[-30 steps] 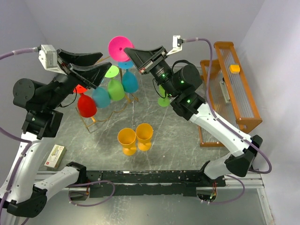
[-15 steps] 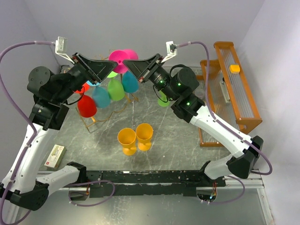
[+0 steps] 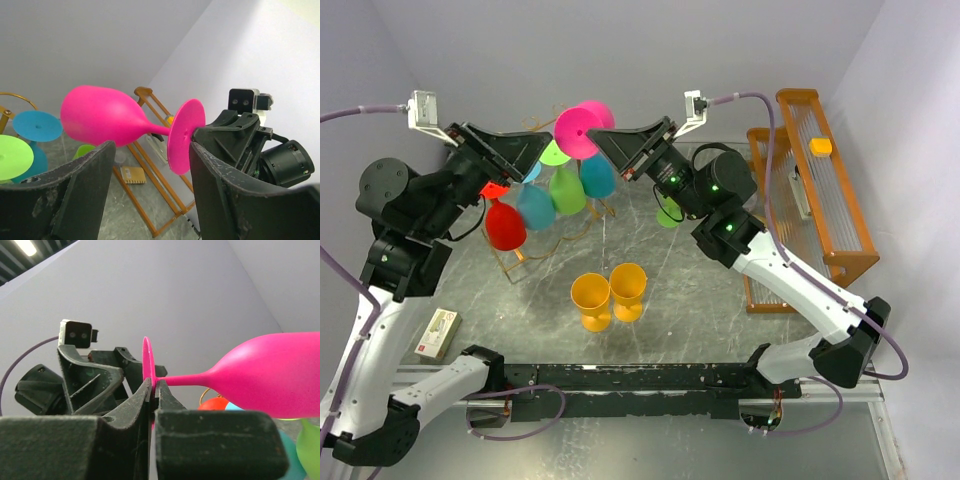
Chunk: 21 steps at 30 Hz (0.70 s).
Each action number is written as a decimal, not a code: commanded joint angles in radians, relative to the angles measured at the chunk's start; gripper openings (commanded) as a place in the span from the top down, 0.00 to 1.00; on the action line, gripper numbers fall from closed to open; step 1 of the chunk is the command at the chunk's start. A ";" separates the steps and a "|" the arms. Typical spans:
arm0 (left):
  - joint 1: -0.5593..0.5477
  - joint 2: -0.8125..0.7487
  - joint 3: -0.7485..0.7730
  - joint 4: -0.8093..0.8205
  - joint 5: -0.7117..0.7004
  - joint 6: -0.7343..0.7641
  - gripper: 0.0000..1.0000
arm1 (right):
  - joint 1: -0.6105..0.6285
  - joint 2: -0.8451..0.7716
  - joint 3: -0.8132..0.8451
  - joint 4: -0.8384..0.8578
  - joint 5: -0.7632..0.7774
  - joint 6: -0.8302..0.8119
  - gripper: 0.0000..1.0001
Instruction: Place the wine glass upside down on the wine glass rack
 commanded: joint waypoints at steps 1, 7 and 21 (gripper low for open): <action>0.001 0.030 0.019 -0.012 0.053 0.012 0.30 | 0.003 -0.006 0.014 0.045 -0.050 0.002 1.00; 0.001 0.013 -0.046 0.154 0.181 -0.038 0.41 | 0.003 -0.005 0.021 0.022 -0.050 0.004 1.00; 0.001 0.054 -0.031 0.245 0.262 -0.090 0.93 | 0.002 0.016 0.069 -0.044 -0.093 -0.003 1.00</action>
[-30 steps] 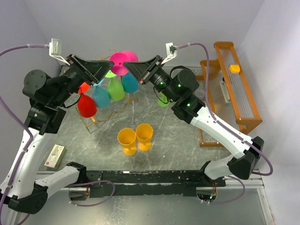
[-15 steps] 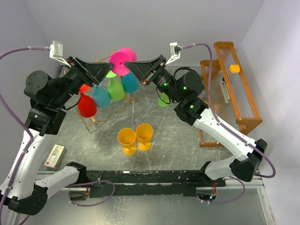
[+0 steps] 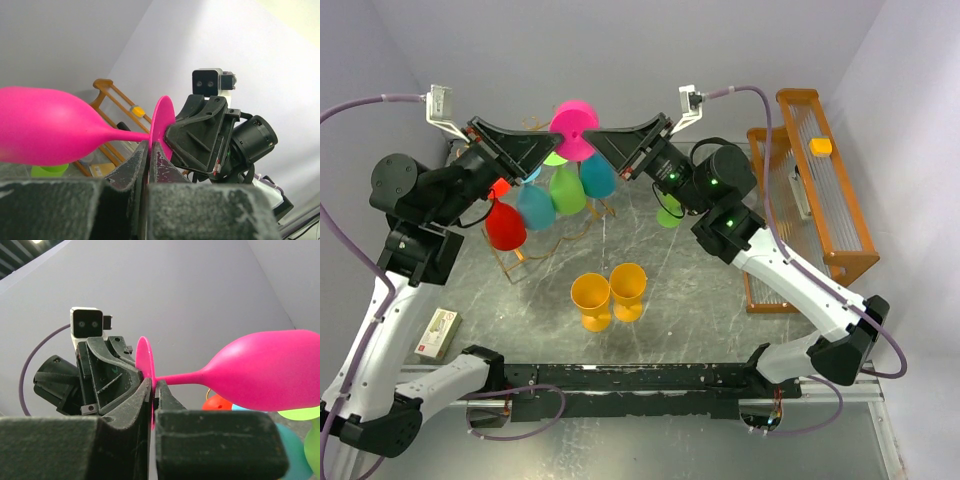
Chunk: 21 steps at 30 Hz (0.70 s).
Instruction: Place the wine glass upside down on the wine glass rack
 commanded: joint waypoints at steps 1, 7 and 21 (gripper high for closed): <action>-0.001 0.021 0.022 0.069 0.055 -0.011 0.93 | 0.003 -0.002 0.028 -0.019 -0.013 -0.016 1.00; -0.001 0.073 0.103 0.043 -0.043 0.071 0.93 | 0.002 -0.048 0.001 -0.063 0.061 -0.054 0.56; 0.140 0.322 0.270 0.026 -0.135 0.056 0.93 | 0.000 -0.267 -0.227 -0.197 0.286 -0.130 0.33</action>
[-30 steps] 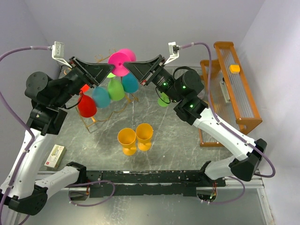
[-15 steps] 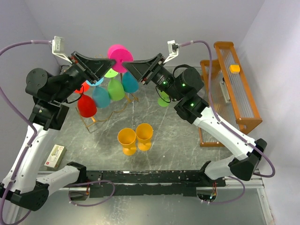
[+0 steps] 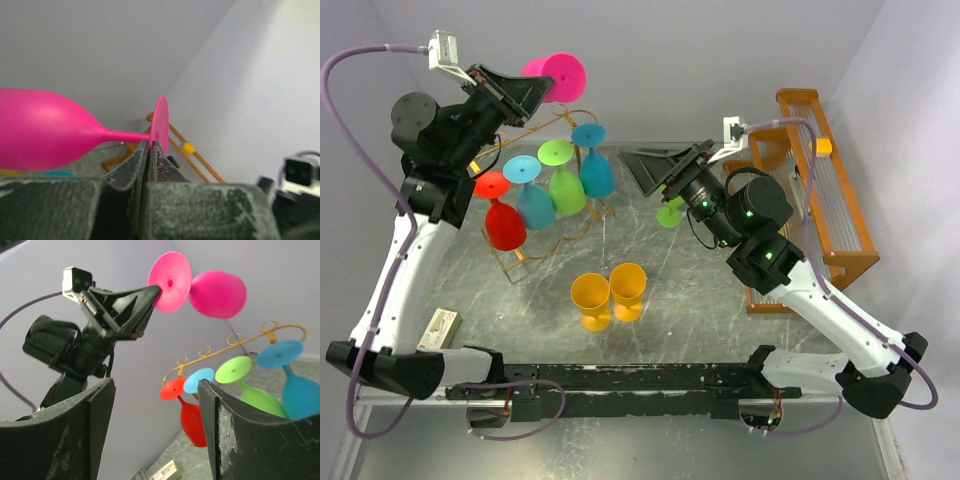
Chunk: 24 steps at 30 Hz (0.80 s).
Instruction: Place the wine glass upside down on the wine glass rack
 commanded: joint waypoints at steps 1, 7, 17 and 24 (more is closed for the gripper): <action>0.067 0.077 0.042 0.010 -0.050 -0.032 0.93 | -0.002 -0.050 -0.073 -0.058 0.078 -0.025 0.33; 0.133 0.190 0.104 0.015 -0.108 -0.012 0.93 | -0.002 -0.092 -0.134 -0.093 0.088 -0.004 0.33; 0.221 0.318 0.094 0.071 0.017 -0.090 0.93 | -0.002 -0.098 -0.163 -0.115 0.083 0.016 0.33; 0.226 0.407 0.095 0.124 0.128 -0.191 0.93 | -0.001 -0.090 -0.172 -0.131 0.081 0.033 0.34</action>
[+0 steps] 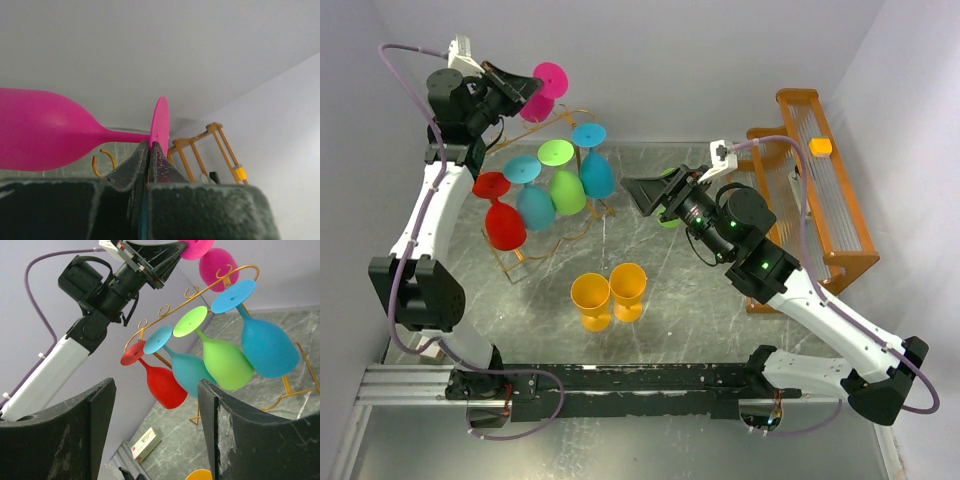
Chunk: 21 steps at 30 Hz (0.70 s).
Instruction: Place the wine glass upside down on the wine glass rack
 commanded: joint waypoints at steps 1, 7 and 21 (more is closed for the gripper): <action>0.006 0.039 0.020 0.092 0.110 -0.089 0.93 | -0.001 -0.011 -0.009 -0.017 0.006 0.016 0.34; 0.006 0.066 0.023 0.051 0.131 -0.102 0.93 | -0.002 -0.013 -0.014 -0.031 0.009 0.027 0.34; 0.007 0.047 -0.011 -0.066 0.118 -0.077 0.93 | -0.002 -0.017 -0.031 -0.035 0.002 0.055 0.35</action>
